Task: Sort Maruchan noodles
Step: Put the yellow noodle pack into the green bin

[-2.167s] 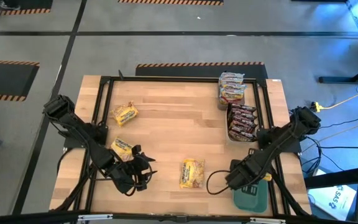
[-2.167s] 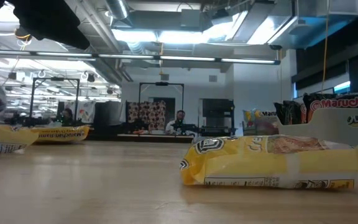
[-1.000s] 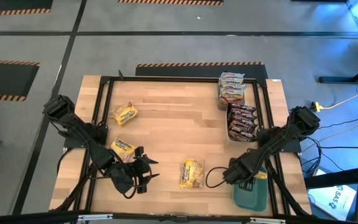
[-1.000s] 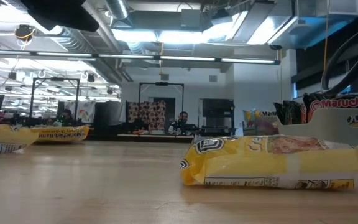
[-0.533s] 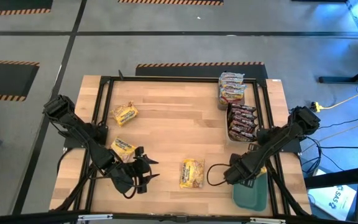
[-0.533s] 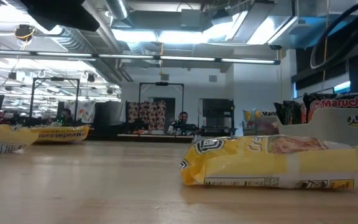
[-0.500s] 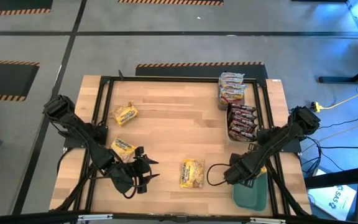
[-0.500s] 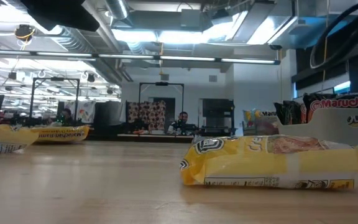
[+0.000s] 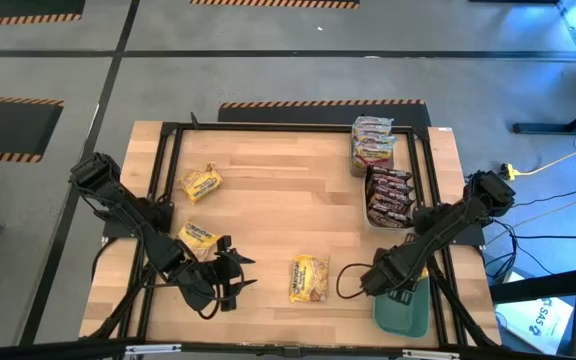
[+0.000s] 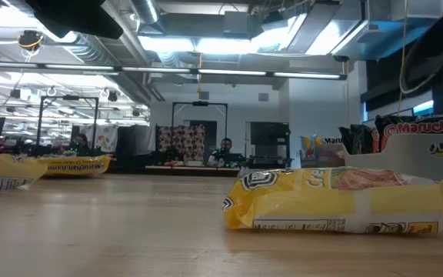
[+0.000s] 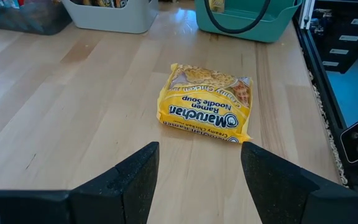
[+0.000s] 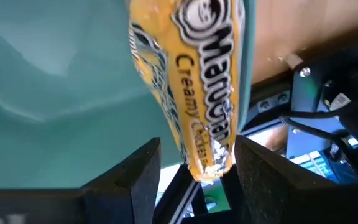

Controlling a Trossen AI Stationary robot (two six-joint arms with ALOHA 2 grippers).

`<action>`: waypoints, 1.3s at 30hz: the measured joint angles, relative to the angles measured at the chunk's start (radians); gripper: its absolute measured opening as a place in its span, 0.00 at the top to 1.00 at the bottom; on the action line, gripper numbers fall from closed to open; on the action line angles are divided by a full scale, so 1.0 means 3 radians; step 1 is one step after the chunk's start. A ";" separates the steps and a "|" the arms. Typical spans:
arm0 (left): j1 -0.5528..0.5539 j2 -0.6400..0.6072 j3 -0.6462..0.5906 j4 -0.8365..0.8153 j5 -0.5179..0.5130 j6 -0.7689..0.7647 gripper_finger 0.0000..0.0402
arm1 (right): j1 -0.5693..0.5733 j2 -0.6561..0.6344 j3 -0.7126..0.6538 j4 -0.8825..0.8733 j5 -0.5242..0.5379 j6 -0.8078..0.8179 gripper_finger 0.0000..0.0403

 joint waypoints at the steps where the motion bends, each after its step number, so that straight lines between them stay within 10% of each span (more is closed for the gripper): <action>1: 0.0000 0.0000 0.0000 0.0001 -0.0001 0.0000 0.45 | 0.0000 0.0000 0.0000 -0.0025 0.0000 0.0000 0.54; 16: 0.0029 0.0001 0.0000 -0.0002 -0.0019 -0.0085 0.45 | 0.0000 -0.0057 0.0267 -0.0369 -0.0057 0.0119 0.54; 28: 0.0286 0.0278 0.0005 0.0505 0.0246 -0.0172 0.45 | -0.0003 -0.0061 0.0631 0.1577 0.2433 -0.0379 0.54; 39: 0.0314 0.1176 0.0014 0.1922 0.0491 -0.0081 0.45 | -0.0378 -0.0057 -0.0448 0.3356 0.2885 -0.0880 0.54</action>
